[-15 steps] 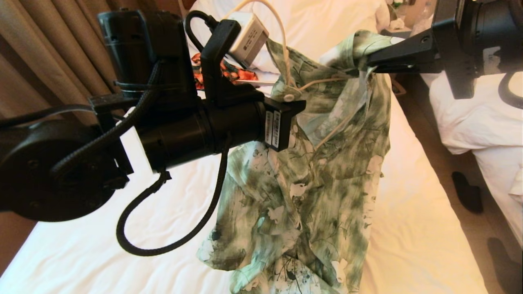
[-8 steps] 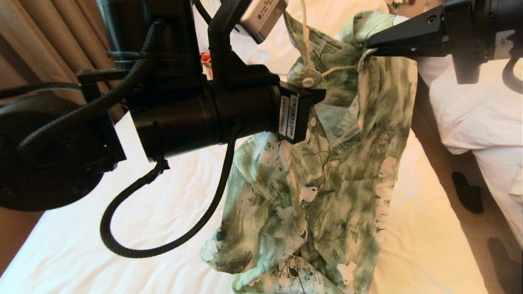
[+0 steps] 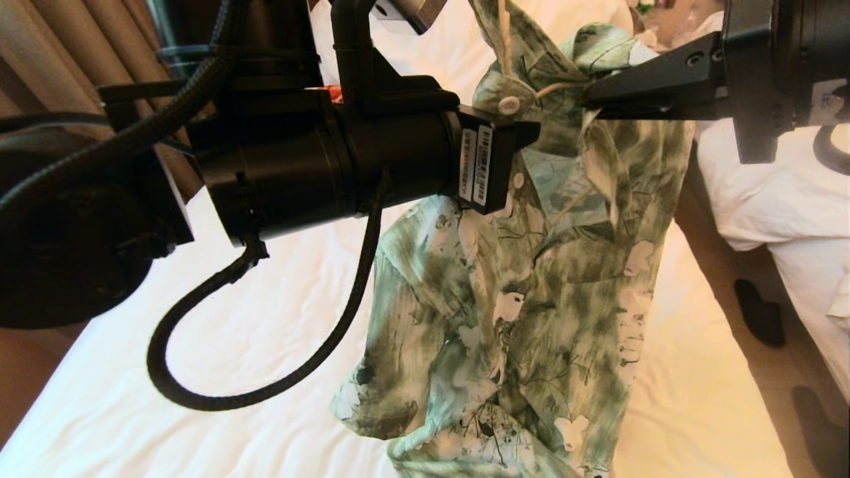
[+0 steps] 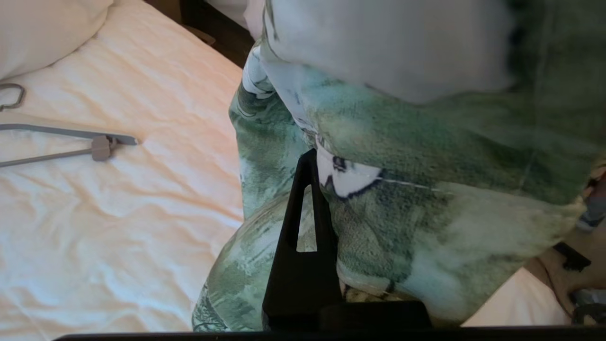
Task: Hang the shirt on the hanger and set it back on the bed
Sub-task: Hook the other side of the shirt onto the hanger
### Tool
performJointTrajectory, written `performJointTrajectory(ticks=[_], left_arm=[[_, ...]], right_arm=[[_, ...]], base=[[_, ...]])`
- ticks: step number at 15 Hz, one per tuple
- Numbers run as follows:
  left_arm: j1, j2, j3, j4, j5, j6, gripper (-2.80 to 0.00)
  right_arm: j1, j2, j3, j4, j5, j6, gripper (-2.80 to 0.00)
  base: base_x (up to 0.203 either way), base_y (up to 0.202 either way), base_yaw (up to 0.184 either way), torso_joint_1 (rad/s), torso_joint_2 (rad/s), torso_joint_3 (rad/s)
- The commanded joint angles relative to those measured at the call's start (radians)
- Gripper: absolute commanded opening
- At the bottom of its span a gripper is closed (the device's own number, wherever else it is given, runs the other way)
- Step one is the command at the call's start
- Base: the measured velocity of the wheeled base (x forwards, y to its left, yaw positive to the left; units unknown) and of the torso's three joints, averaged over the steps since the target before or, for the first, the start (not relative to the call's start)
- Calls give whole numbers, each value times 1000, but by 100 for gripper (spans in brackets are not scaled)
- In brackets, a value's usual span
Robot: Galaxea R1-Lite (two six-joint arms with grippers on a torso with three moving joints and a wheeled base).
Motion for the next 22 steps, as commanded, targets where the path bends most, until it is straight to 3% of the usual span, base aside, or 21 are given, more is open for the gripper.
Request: performJointTrajectory(ticks=[1, 10, 11, 17, 22], left_arm=[[-1, -17, -7, -4, -2, -15, -280], [-4, -40, -30, -4, -3, -31, -280], [-7, -41, -30, -4, -3, -30, -280], [-8, -41, -24, -4, -2, -32, -280], [9, -35, -35, -7, -2, -32, -280]], right_arm=[[2, -14, 34, 0, 0, 4, -280], [17, -81, 55, -2, -1, 3, -280], [17, -81, 55, -2, -1, 3, 0], [17, -103, 52, -1, 0, 6, 0], [19, -152, 51, 73, 7, 62, 0]], base=[[0, 0, 0, 0, 0, 0], [0, 0, 0, 0, 0, 0], [0, 0, 0, 0, 0, 0], [0, 0, 0, 0, 0, 0], [0, 0, 0, 0, 0, 0]])
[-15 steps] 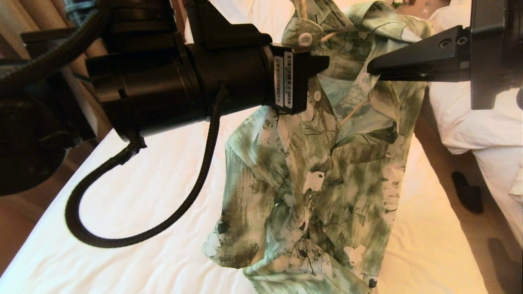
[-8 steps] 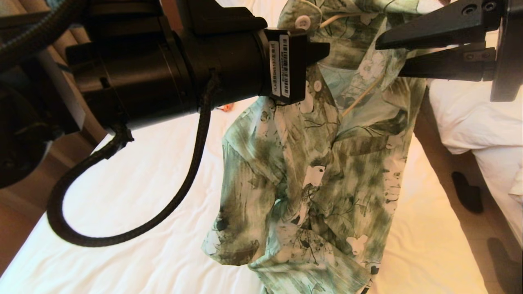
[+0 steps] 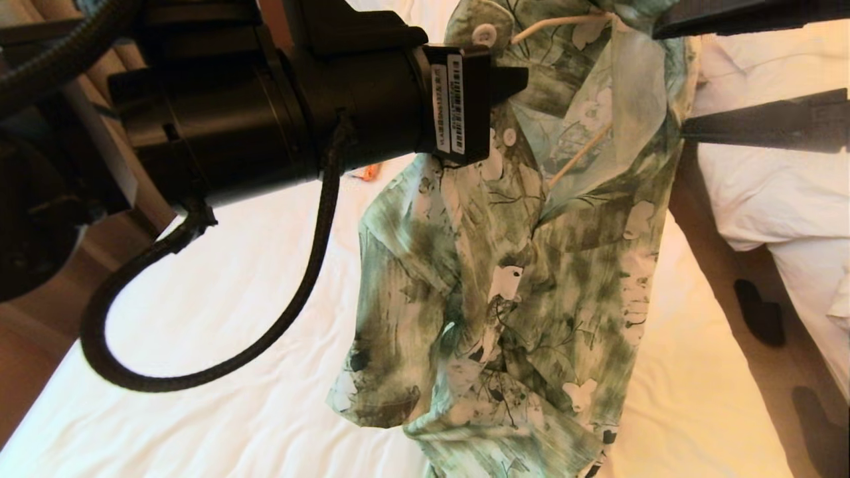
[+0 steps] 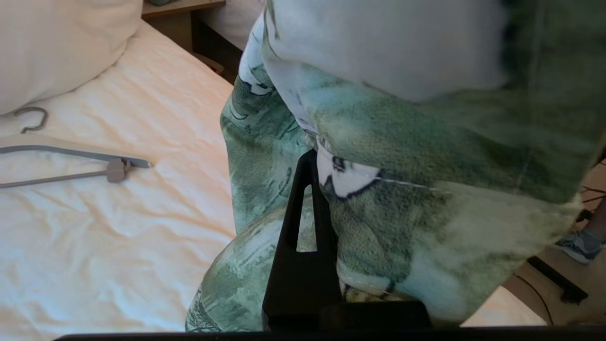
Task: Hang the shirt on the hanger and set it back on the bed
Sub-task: Hook the other side of the shirt onto the hanger, then take the clothes hanger out of the clothes
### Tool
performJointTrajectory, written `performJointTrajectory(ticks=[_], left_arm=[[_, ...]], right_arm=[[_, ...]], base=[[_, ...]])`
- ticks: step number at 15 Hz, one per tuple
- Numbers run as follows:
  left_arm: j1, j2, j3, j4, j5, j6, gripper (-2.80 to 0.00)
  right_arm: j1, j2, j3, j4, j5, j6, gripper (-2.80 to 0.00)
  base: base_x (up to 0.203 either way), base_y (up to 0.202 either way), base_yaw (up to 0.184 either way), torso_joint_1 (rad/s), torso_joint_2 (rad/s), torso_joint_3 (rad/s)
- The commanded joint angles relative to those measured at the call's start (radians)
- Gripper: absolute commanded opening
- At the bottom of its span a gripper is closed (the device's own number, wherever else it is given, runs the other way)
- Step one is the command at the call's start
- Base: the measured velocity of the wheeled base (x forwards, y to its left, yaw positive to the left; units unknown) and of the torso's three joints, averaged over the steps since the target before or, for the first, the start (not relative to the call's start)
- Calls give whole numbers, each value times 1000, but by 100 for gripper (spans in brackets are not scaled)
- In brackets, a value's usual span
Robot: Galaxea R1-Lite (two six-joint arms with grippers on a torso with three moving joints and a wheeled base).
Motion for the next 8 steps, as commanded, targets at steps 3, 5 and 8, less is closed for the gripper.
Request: performJointTrajectory(ticks=[3, 5, 8], left_arm=[[13, 9, -12, -2, -2, -3, -280], [11, 10, -3, 0, -2, -3, -280], [-10, 23, 18, 0, -1, -3, -280]], right_arm=[[37, -29, -1, 31, 1, 31, 0], [38, -48, -9, 24, 1, 32, 0], [36, -52, -128, 2, -5, 27, 0]], base=[[0, 0, 0, 0, 0, 0], [0, 0, 0, 0, 0, 0], [0, 0, 0, 0, 0, 0]])
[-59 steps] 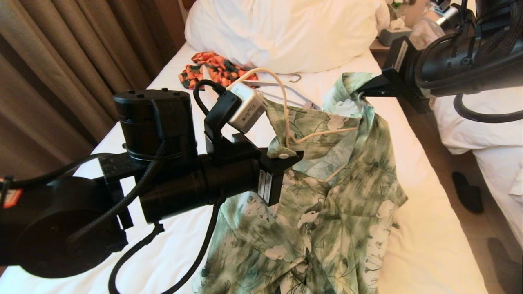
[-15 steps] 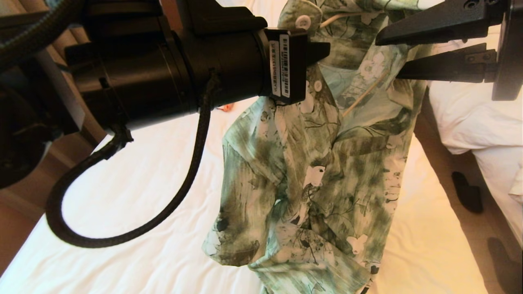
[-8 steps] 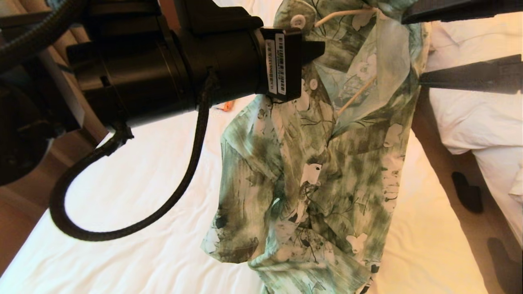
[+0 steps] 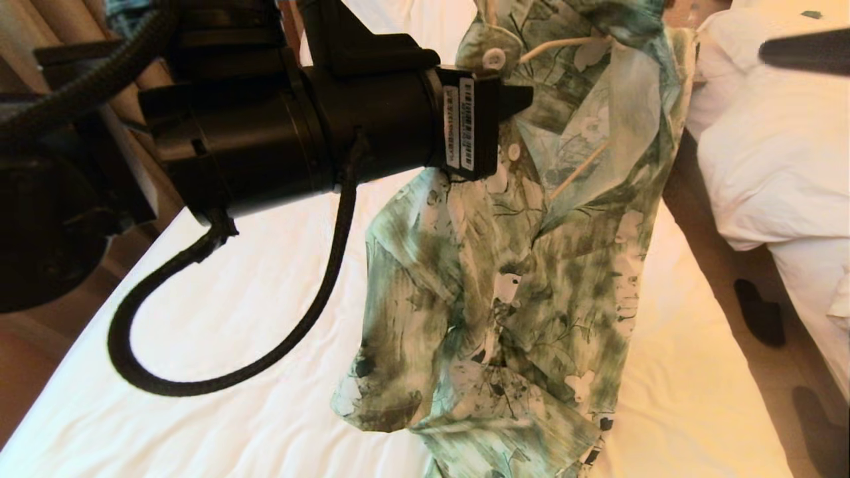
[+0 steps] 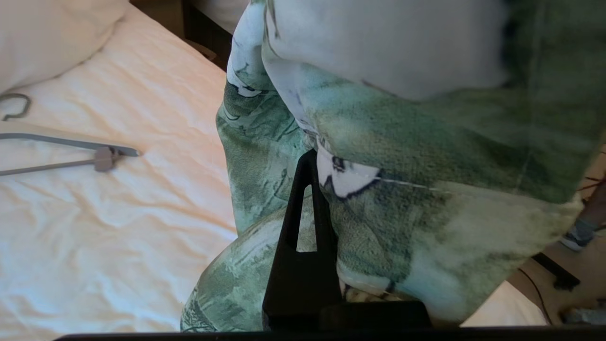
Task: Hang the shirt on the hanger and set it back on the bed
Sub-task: Take the clothes hanger out of the clothes
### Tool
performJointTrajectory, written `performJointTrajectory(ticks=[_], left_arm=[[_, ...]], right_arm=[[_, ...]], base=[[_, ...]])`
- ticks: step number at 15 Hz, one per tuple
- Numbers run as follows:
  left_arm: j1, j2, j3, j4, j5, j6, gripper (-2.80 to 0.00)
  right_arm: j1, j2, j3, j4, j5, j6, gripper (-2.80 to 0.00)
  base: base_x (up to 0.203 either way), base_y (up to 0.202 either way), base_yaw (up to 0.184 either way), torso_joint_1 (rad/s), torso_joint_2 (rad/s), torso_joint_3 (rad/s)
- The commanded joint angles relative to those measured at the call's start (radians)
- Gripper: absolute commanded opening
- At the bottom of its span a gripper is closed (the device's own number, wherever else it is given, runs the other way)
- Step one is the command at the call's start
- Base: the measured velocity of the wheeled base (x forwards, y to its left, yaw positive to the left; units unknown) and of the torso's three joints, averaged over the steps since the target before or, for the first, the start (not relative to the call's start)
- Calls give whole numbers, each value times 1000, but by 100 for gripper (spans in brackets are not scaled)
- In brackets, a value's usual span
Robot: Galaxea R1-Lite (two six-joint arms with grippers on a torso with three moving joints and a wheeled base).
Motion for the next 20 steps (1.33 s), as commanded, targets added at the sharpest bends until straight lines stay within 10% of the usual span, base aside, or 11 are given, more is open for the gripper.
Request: performJointTrajectory(ticks=[1, 2, 13, 14, 20], left_arm=[[-15, 12, 5, 0, 0, 1, -280], [-23, 15, 5, 0, 2, 1, -280], [-132, 96, 28, 1, 25, 3, -280], [-140, 115, 25, -2, 36, 4, -280], [-140, 143, -17, 5, 38, 4, -280]], right_arm=[[-5, 8, -85, -7, -1, -5, 0], [-11, 28, -130, -25, -2, -33, -280], [-47, 175, -141, -132, -48, -244, -280], [-37, 185, -141, -110, -57, -262, 0], [-37, 171, -142, -52, -57, -272, 0]], base=[[0, 0, 0, 0, 0, 0], [0, 0, 0, 0, 0, 0], [0, 0, 0, 0, 0, 0], [0, 0, 0, 0, 0, 0], [0, 0, 0, 0, 0, 0]])
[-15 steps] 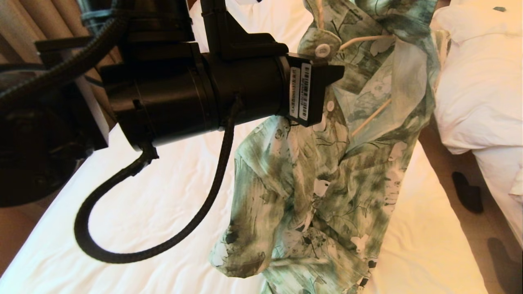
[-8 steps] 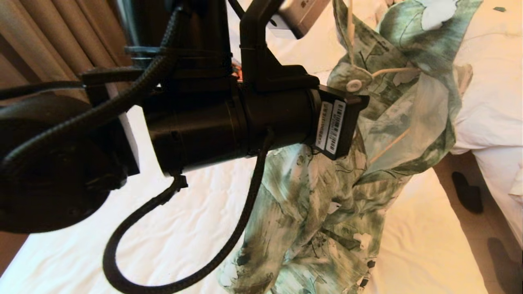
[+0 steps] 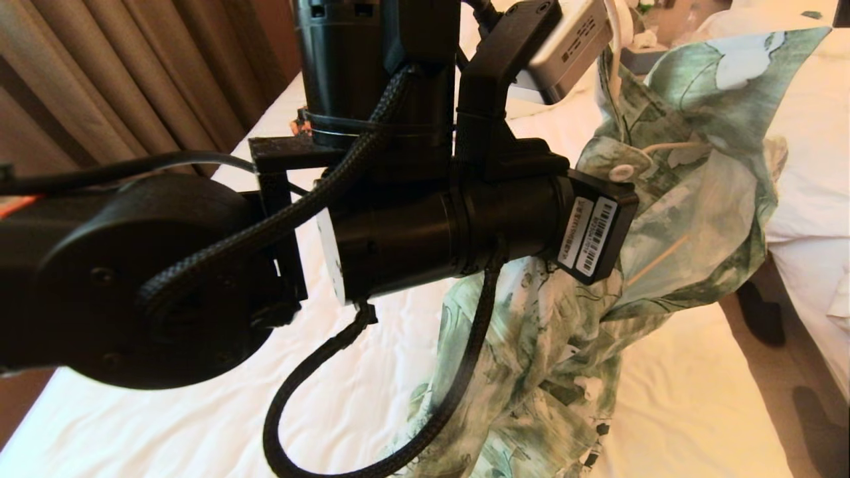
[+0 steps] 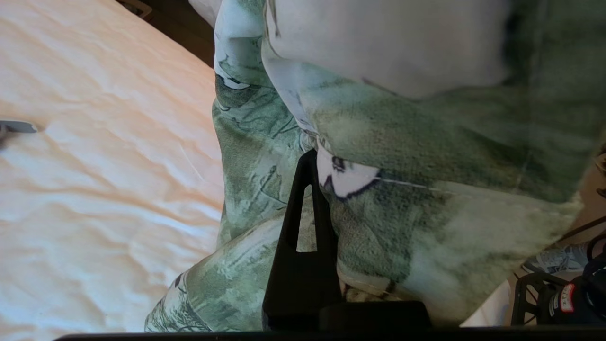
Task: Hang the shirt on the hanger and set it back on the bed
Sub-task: Take the clothes hanger out of the clothes
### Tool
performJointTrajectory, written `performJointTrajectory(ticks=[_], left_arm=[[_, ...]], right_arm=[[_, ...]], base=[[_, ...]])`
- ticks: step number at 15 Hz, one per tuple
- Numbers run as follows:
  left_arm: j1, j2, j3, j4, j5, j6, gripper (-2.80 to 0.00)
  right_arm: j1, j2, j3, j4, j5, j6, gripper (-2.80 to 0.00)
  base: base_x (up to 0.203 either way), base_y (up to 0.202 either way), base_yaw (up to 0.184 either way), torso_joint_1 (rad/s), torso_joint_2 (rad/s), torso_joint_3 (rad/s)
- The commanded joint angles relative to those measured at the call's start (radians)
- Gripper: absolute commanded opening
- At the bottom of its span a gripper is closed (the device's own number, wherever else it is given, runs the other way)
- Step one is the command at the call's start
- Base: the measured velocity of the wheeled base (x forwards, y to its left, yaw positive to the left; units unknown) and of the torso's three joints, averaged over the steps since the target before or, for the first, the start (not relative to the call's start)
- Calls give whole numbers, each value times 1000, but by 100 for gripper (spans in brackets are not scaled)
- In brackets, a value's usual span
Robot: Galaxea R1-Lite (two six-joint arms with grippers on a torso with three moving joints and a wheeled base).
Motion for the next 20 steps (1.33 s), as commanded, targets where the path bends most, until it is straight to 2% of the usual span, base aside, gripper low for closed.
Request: performJointTrajectory(ticks=[1, 7, 8, 10, 13, 15, 17, 20], left_arm=[[0, 14, -3, -1, -1, 0, -280], [4, 47, -1, -9, -1, -3, -280], [4, 49, 0, -9, -1, -4, -280], [6, 60, 8, -11, 5, -9, -280], [16, 60, 24, -12, 17, -12, -280], [16, 58, 15, -12, 17, -12, -280], [16, 53, 15, -12, 17, -13, -280], [18, 43, 16, -12, 17, -15, -280]], right_arm=[[-3, -10, 0, 16, 1, 3, 0], [-20, -47, 0, 97, 15, 11, 0], [-30, -50, 1, 139, 39, 11, 0], [-107, -52, 2, 199, 106, 6, 0], [-217, -75, 2, 252, 130, -63, 0], [-222, -89, 9, 281, 150, -143, 0], [-219, -96, 16, 290, 205, -226, 0], [-227, -85, 19, 292, 201, -293, 0]], base=[[0, 0, 0, 0, 0, 0], [0, 0, 0, 0, 0, 0], [0, 0, 0, 0, 0, 0], [0, 0, 0, 0, 0, 0], [0, 0, 0, 0, 0, 0], [0, 0, 0, 0, 0, 0], [0, 0, 0, 0, 0, 0], [0, 0, 0, 0, 0, 0]])
